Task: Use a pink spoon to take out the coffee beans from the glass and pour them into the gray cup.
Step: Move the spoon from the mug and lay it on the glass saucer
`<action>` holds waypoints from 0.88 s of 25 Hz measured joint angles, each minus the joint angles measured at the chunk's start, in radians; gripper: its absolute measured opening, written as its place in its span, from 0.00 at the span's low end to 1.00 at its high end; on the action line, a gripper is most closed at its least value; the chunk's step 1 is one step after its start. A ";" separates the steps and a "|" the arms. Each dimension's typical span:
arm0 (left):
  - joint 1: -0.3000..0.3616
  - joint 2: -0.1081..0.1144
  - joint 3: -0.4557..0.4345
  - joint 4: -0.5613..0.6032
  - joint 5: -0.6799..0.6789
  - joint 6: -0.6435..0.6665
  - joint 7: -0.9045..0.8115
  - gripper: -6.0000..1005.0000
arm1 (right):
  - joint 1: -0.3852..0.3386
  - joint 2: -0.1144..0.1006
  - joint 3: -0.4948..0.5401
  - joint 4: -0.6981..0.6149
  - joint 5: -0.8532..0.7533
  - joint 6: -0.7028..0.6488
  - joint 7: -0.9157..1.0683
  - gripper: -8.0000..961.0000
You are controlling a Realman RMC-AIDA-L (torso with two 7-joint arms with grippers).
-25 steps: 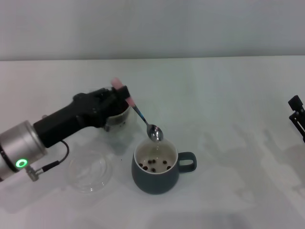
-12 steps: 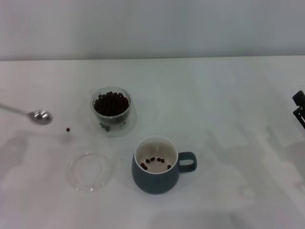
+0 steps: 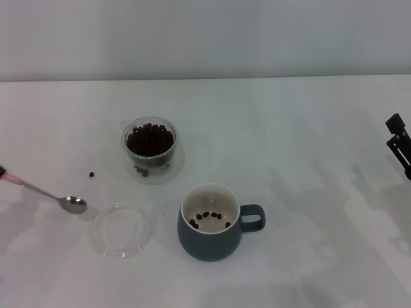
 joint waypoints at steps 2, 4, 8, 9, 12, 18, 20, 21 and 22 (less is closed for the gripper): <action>-0.014 -0.004 0.001 0.001 0.016 0.000 0.000 0.14 | 0.002 0.000 0.000 0.000 0.000 0.003 0.000 0.88; -0.035 -0.009 0.002 0.002 0.044 0.003 -0.001 0.14 | 0.003 0.000 0.000 0.001 0.000 0.007 0.000 0.88; -0.091 -0.020 0.001 -0.005 0.152 0.025 -0.003 0.14 | 0.003 0.000 -0.001 0.002 0.000 0.009 0.000 0.88; -0.097 -0.022 0.002 -0.005 0.166 0.027 -0.003 0.14 | 0.003 0.000 -0.001 0.002 -0.001 0.009 0.000 0.88; -0.115 -0.030 0.001 -0.003 0.201 0.040 0.001 0.14 | 0.002 0.000 -0.001 0.002 -0.003 0.009 0.000 0.88; -0.104 -0.044 -0.005 0.007 0.205 0.054 0.016 0.13 | 0.001 0.000 -0.001 0.002 -0.007 0.007 0.000 0.88; -0.098 -0.044 -0.005 0.008 0.206 0.054 0.017 0.14 | 0.001 0.000 -0.001 0.002 -0.007 0.005 0.000 0.88; -0.095 -0.044 -0.005 0.009 0.205 0.054 0.019 0.14 | 0.001 0.000 -0.002 0.002 -0.008 0.005 0.000 0.88; -0.092 -0.044 -0.006 0.009 0.204 0.055 0.021 0.14 | 0.001 0.000 -0.003 0.002 -0.008 0.005 0.000 0.88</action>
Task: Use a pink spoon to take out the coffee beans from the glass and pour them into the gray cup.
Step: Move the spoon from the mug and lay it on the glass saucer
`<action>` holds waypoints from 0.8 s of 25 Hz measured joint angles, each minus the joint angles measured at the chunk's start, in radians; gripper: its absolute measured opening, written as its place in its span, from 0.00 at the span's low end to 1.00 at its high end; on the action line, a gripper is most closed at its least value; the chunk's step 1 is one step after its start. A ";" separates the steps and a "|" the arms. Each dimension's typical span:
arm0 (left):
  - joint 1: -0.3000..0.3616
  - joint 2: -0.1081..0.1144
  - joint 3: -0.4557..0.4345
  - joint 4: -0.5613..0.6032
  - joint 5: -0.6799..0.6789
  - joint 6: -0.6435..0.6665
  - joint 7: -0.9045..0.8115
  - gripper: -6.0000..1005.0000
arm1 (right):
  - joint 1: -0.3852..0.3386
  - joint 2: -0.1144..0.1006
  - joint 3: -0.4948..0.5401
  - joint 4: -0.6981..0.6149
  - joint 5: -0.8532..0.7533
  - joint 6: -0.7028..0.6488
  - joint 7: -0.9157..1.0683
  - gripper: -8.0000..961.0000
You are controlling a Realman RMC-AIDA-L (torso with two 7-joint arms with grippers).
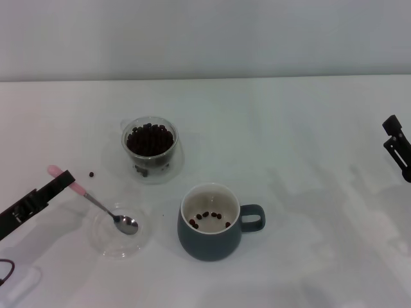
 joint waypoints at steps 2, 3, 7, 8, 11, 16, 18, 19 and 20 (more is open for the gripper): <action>0.003 -0.002 -0.001 -0.001 -0.003 0.003 0.016 0.14 | 0.000 0.000 -0.002 0.000 0.000 0.000 0.000 0.88; 0.004 -0.002 -0.001 -0.003 -0.004 0.006 0.027 0.14 | -0.001 0.000 -0.003 0.000 0.000 0.000 0.000 0.88; 0.004 -0.014 -0.002 -0.007 -0.005 0.045 0.070 0.14 | -0.003 0.000 -0.005 0.000 0.000 -0.002 0.000 0.88; 0.004 -0.019 -0.003 -0.006 -0.006 0.051 0.086 0.14 | -0.004 0.000 -0.005 0.000 0.000 -0.002 0.000 0.88; 0.004 -0.036 -0.004 -0.003 -0.017 0.054 0.138 0.14 | -0.006 -0.001 -0.005 0.000 0.000 -0.003 0.000 0.88; 0.004 -0.052 -0.005 -0.014 -0.041 0.057 0.214 0.14 | -0.006 -0.002 -0.003 0.000 0.000 -0.003 0.000 0.88; 0.002 -0.054 -0.005 -0.027 -0.067 0.064 0.241 0.14 | -0.006 -0.002 -0.001 0.000 0.000 -0.004 0.000 0.88; 0.000 -0.054 -0.005 -0.036 -0.081 0.067 0.253 0.14 | -0.006 -0.002 0.000 0.000 0.000 -0.004 0.000 0.88; -0.002 -0.054 -0.005 -0.046 -0.097 0.070 0.268 0.14 | -0.006 -0.002 0.000 0.000 0.000 -0.004 0.000 0.88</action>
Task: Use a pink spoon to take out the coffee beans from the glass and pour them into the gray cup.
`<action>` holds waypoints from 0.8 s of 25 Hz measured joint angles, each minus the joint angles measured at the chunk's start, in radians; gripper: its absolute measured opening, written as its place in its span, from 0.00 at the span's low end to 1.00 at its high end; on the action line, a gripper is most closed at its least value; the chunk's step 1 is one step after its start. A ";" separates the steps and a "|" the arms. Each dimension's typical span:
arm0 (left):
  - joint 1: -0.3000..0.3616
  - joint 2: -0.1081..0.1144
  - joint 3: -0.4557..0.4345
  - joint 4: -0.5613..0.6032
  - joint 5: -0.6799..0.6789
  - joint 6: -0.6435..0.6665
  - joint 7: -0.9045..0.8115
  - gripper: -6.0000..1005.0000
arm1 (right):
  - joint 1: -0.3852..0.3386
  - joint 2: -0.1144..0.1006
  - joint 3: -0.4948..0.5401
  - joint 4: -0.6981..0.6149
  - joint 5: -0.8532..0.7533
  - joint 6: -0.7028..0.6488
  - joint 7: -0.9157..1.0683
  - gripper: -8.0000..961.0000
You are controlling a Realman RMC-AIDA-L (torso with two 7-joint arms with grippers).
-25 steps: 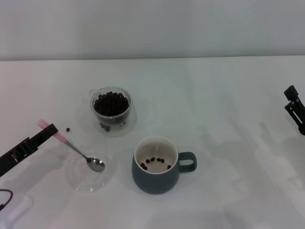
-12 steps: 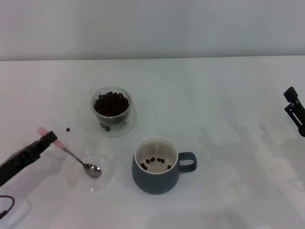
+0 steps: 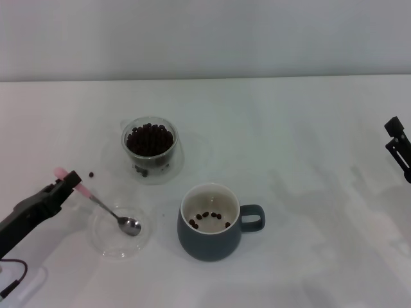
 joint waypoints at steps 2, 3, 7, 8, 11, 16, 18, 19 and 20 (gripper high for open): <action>-0.003 0.000 0.000 -0.011 -0.017 0.016 0.014 0.15 | 0.000 0.000 0.000 0.000 0.000 0.000 0.000 0.88; -0.004 -0.001 0.000 -0.013 -0.022 0.026 0.017 0.16 | 0.000 0.000 0.000 0.000 0.000 0.000 0.000 0.88; -0.012 -0.003 0.005 -0.016 -0.027 0.046 0.018 0.24 | 0.001 0.000 0.001 0.000 0.000 0.000 0.000 0.88; -0.015 -0.003 0.005 -0.016 -0.027 0.046 0.018 0.28 | 0.001 0.000 0.001 0.000 0.000 -0.001 0.000 0.88; -0.019 -0.003 0.003 -0.017 -0.031 0.045 0.019 0.41 | 0.002 0.000 0.001 0.000 0.000 -0.002 0.000 0.88; -0.004 0.002 0.000 -0.007 -0.060 0.069 0.024 0.69 | 0.001 0.000 0.001 0.003 0.000 -0.003 0.000 0.88; 0.006 0.005 0.000 -0.006 -0.087 0.083 0.040 0.72 | 0.001 0.000 0.001 0.003 0.000 -0.003 0.000 0.88; 0.011 0.007 0.000 -0.005 -0.101 0.086 0.051 0.74 | 0.001 0.000 0.001 0.003 0.000 -0.003 0.000 0.88; 0.019 0.008 0.000 -0.004 -0.121 0.088 0.071 0.75 | 0.000 0.000 0.001 0.004 0.000 -0.003 0.000 0.88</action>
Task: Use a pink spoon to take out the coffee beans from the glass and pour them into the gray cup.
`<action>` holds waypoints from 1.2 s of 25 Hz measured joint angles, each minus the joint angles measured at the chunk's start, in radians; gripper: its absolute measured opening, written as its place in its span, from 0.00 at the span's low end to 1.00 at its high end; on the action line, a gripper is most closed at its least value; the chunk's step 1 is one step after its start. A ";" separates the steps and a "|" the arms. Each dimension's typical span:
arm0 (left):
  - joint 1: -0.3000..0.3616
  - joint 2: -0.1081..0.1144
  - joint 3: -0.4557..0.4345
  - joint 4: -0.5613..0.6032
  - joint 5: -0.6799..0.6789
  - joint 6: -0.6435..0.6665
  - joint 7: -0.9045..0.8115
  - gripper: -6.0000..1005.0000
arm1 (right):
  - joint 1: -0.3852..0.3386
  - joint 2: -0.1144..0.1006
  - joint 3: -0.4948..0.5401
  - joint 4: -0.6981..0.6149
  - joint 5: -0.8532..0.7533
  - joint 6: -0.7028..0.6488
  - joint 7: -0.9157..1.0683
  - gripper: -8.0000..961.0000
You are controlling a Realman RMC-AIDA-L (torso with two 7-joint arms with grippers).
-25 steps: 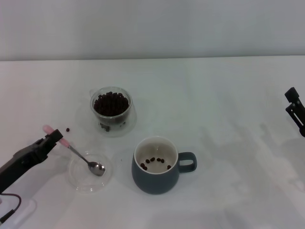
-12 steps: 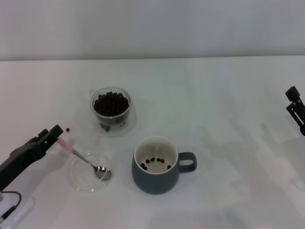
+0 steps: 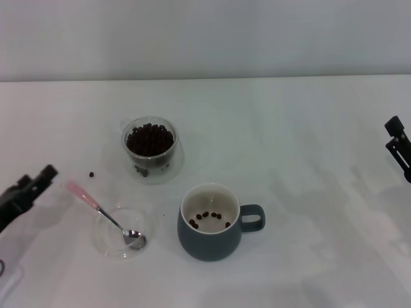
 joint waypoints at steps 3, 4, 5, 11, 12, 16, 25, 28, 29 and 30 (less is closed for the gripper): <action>0.021 0.003 0.000 0.003 -0.069 0.001 0.084 0.80 | 0.000 0.000 0.000 0.001 0.002 0.000 0.000 0.88; 0.033 0.003 0.000 0.006 -0.107 0.001 0.137 0.81 | 0.000 0.000 0.000 0.001 0.003 0.000 0.000 0.88; 0.033 0.003 0.000 0.006 -0.107 0.001 0.137 0.81 | 0.000 0.000 0.000 0.001 0.004 0.000 0.000 0.88; 0.065 -0.014 0.000 0.001 -0.307 -0.018 0.670 0.80 | 0.005 0.001 0.020 0.004 0.007 0.032 -0.002 0.88; 0.061 -0.016 0.000 -0.007 -0.313 -0.023 0.720 0.80 | 0.007 0.002 0.023 0.005 0.007 0.043 -0.004 0.88; 0.013 -0.019 0.000 -0.077 -0.339 -0.051 0.920 0.80 | 0.010 0.003 0.029 0.006 0.007 0.085 -0.008 0.88; -0.051 -0.018 0.000 -0.147 -0.517 -0.036 0.904 0.80 | 0.015 0.003 0.074 0.023 0.006 0.112 0.002 0.88; -0.061 -0.018 0.000 -0.149 -0.547 -0.019 0.899 0.80 | 0.019 0.003 0.076 0.023 0.007 0.131 0.017 0.88; -0.063 -0.018 0.000 -0.149 -0.556 -0.016 0.898 0.80 | 0.019 0.003 0.077 0.022 0.006 0.131 0.021 0.88; -0.067 -0.018 0.000 -0.150 -0.573 -0.009 0.897 0.80 | 0.019 0.003 0.077 0.021 0.005 0.131 0.022 0.88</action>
